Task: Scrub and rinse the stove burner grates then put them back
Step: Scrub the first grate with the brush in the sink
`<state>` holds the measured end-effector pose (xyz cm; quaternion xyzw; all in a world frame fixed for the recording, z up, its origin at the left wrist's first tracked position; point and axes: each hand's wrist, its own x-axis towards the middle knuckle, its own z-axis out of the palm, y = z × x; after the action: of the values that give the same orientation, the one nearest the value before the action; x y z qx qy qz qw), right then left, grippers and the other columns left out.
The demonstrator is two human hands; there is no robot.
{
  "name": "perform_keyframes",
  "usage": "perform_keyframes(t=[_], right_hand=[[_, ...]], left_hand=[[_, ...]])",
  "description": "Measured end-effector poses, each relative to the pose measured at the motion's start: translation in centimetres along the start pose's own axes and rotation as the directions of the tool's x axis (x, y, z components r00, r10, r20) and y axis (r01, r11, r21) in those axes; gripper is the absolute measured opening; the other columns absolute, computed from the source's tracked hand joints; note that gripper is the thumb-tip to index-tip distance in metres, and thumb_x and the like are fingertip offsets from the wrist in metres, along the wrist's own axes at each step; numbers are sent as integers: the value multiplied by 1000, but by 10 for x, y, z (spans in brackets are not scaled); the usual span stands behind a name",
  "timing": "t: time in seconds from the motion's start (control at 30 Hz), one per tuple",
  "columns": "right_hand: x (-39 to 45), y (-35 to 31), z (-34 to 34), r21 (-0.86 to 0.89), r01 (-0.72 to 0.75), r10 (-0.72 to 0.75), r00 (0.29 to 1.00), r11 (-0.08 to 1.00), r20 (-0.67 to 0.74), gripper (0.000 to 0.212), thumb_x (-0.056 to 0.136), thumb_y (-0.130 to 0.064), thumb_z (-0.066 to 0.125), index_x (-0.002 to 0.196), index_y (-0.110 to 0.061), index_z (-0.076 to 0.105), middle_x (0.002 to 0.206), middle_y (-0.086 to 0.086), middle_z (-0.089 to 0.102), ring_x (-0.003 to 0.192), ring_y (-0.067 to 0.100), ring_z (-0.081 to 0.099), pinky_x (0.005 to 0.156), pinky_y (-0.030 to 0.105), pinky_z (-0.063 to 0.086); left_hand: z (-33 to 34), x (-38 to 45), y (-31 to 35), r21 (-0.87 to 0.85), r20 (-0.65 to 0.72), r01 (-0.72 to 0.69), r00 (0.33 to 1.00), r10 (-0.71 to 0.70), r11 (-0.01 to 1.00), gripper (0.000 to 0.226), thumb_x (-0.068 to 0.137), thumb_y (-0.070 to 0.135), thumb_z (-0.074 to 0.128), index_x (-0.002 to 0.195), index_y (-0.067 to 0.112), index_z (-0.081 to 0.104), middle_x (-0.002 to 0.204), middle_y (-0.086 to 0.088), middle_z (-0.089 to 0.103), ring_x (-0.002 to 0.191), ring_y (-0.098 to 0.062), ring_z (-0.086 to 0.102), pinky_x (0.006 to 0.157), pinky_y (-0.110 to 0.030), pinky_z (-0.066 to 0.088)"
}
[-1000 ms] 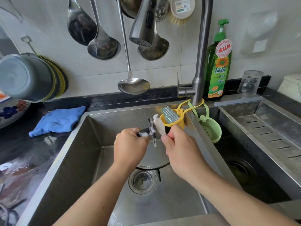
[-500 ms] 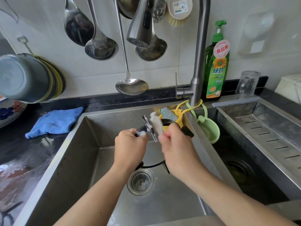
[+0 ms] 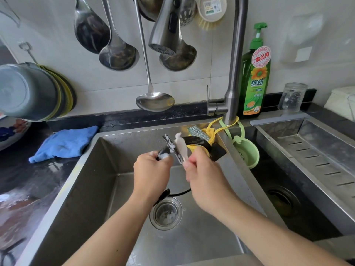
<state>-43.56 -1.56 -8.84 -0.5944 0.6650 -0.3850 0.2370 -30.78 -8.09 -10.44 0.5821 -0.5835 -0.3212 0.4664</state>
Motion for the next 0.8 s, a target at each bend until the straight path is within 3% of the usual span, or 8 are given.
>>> perform_keyframes(t=[0.13,0.23,0.4,0.47,0.57,0.63,0.73,0.8], right_hand=[[13,12,-12,39,-106,111,981,994,-156,19,106,-29,41,91,-18,45,83,3,59,64,16,50,52,33,38],[18,19,-16,65,-191,200,960,979,-195,19,108,-27,37,95,-15,45,88,5,59,70,15,51,56,32,39],[4,4,-2,70,-3,4,1000,998,-13,18,106,-30,42,91,-20,44,79,3,59,60,14,47,51,30,35],[6,4,-2,57,15,-13,999,998,-38,19,106,-30,43,89,-20,44,78,3,59,59,14,46,51,31,35],[18,16,-15,84,-165,177,970,983,-168,19,107,-27,40,93,-16,47,86,4,59,68,17,50,54,32,38],[21,22,-20,107,-238,254,950,965,-184,20,108,-27,38,94,-15,47,89,5,58,73,20,52,59,35,42],[10,10,-13,101,-86,95,992,991,-83,20,107,-29,41,91,-17,46,79,3,57,59,14,46,49,29,35],[2,1,-5,84,38,-37,999,996,-5,21,105,-30,44,88,-19,46,75,3,58,57,16,47,48,35,37]], left_hand=[[-1,-2,1,26,8,-24,1000,24,999,38,84,12,61,58,14,33,50,4,27,55,-18,22,44,-29,19],[0,-4,2,26,18,-24,1000,23,999,39,84,12,60,57,14,31,50,5,26,54,-17,20,45,-29,19],[-2,0,0,-75,20,29,999,-28,997,37,82,14,59,56,20,33,50,7,28,56,-19,23,51,-31,24],[-3,-1,3,-52,11,-17,1000,18,999,37,83,12,59,58,19,33,50,7,27,55,-18,21,48,-28,21],[-5,-3,5,4,-14,-73,997,73,997,38,85,9,59,58,16,33,50,5,26,55,-17,20,43,-27,19],[-6,-2,5,30,-27,-82,996,83,996,40,85,10,59,56,16,32,50,5,26,55,-16,20,43,-26,19],[-4,-2,3,47,-31,-73,997,74,996,40,85,11,59,55,17,33,49,3,28,53,-17,22,44,-28,21],[-4,-2,2,69,-28,-91,995,93,993,38,83,12,60,54,13,37,47,2,32,53,-18,25,49,-30,25]])
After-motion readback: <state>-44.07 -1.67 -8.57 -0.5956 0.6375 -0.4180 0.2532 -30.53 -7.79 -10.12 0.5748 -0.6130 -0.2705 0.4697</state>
